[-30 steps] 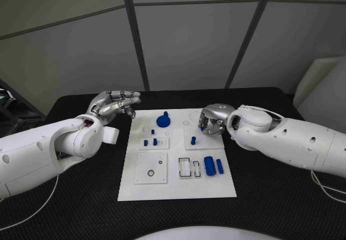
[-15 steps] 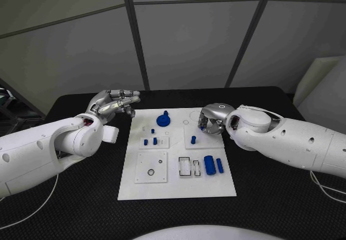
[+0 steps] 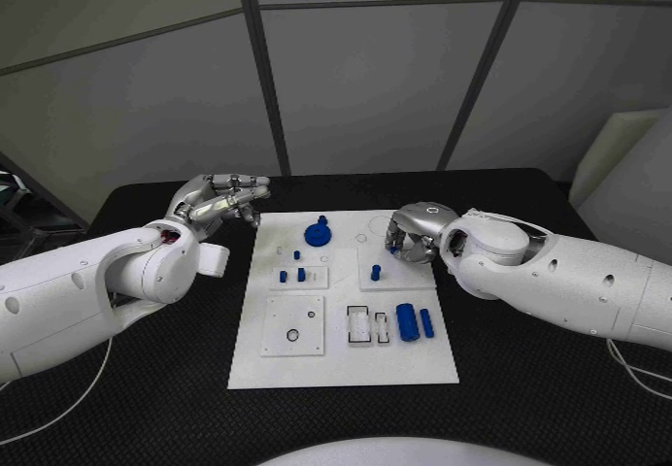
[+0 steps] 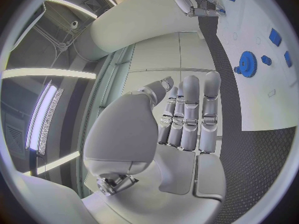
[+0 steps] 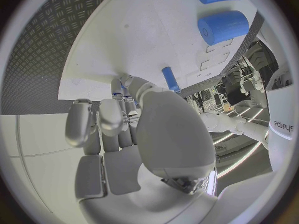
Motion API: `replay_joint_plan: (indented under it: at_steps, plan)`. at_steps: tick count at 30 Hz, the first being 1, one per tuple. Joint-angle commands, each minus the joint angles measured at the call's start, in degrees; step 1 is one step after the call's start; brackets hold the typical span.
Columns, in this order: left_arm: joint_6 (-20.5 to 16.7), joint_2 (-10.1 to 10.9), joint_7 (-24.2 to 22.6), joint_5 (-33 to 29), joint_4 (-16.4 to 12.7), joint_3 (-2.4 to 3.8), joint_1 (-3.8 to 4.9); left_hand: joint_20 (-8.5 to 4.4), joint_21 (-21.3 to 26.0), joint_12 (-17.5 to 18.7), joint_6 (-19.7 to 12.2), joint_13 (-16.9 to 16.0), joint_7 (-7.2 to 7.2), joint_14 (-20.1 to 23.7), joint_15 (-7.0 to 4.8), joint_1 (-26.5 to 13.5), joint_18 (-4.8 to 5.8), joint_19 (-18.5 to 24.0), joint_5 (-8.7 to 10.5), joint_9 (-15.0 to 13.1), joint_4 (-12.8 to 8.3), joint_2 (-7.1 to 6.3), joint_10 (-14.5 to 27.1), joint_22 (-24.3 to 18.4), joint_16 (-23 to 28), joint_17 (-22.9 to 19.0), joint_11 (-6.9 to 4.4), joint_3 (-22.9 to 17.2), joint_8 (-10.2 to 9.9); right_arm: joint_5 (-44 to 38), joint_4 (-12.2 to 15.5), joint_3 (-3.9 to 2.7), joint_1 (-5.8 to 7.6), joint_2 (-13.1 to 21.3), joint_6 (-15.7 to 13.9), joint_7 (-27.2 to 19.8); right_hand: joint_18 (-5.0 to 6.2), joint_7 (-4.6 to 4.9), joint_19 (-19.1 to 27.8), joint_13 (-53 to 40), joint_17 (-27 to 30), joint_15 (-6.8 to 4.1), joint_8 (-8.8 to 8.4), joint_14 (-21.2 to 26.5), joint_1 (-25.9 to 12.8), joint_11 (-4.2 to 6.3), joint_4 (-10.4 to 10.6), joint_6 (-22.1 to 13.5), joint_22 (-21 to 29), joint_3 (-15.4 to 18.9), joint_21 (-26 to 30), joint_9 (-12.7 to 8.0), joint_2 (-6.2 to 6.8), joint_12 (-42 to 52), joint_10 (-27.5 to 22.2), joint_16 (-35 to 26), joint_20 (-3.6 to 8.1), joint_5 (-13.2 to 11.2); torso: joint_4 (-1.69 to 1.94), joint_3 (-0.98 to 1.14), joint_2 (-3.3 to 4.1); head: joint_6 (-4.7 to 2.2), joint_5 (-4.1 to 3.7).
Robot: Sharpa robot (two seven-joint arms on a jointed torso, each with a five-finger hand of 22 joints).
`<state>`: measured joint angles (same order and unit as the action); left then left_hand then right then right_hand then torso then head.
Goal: Assemble the parts on the task board
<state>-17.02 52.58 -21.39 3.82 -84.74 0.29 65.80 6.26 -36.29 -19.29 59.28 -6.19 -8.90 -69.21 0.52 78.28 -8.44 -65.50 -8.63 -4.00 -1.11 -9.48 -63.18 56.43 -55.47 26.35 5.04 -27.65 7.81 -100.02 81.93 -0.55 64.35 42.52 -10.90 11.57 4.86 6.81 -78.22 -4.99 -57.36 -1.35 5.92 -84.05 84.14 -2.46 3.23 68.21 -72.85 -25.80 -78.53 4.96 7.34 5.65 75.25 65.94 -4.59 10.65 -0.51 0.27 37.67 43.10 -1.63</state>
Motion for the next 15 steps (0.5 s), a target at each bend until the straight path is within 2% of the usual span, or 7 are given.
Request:
replay_joint_plan:
  at_steps: [1,6,15]
  plan:
    - [0.0,-0.1,-0.3,-0.2,0.1,0.06,0.07,-0.01,0.4,-0.2,0.3,-0.1,-0.21,0.5,-0.03,0.0,-2.04,0.4,-0.15,0.1,0.1,0.41,0.3,-0.1,0.1,-0.1,-0.02,0.3,0.1,-0.5,1.1,-0.02,0.06,0.4,-2.8,-0.2,-0.87,0.09,-0.4,-0.1,-0.1,-0.46,-0.07,-1.8,-0.1,-0.21,-0.3,0.3,-0.1,0.0,-0.4,0.4,-0.39,-0.4,0.4,0.4,0.11,0.4,0.00,0.02,-0.02,0.00,-0.02]
    - [0.0,-0.2,-0.2,-0.2,0.4,0.06,0.07,-0.01,0.4,-0.3,0.3,-0.1,-0.24,0.6,-0.02,0.0,-2.04,0.4,-0.15,0.1,0.1,0.44,0.4,-0.1,0.0,-0.1,0.00,0.4,0.1,-0.5,3.3,-0.06,0.08,1.8,-4.0,0.0,-0.89,0.10,-0.5,-0.1,-0.1,-0.45,-0.10,-1.8,-0.2,-0.22,-0.3,0.3,-0.2,-0.1,-0.5,0.4,-0.31,-0.4,0.4,0.5,0.10,0.4,-0.05,-0.02,-0.05,-0.11,-0.11]
    - [0.1,-0.5,0.0,-0.2,0.8,0.06,0.07,0.01,0.4,-0.3,0.2,-0.1,-0.28,0.6,0.00,0.0,-2.04,0.4,-0.14,0.1,0.0,0.47,0.5,-0.1,0.0,-0.2,0.04,0.5,0.0,-0.2,9.7,-0.20,0.11,4.5,-6.5,0.2,-0.98,0.09,-0.7,-0.1,-0.4,-0.44,-0.12,-1.8,-0.2,-0.22,-0.4,0.3,-0.6,-0.1,-0.8,0.5,-0.24,-0.5,0.4,0.8,0.10,0.5,-0.08,0.00,-0.02,-0.17,0.01]
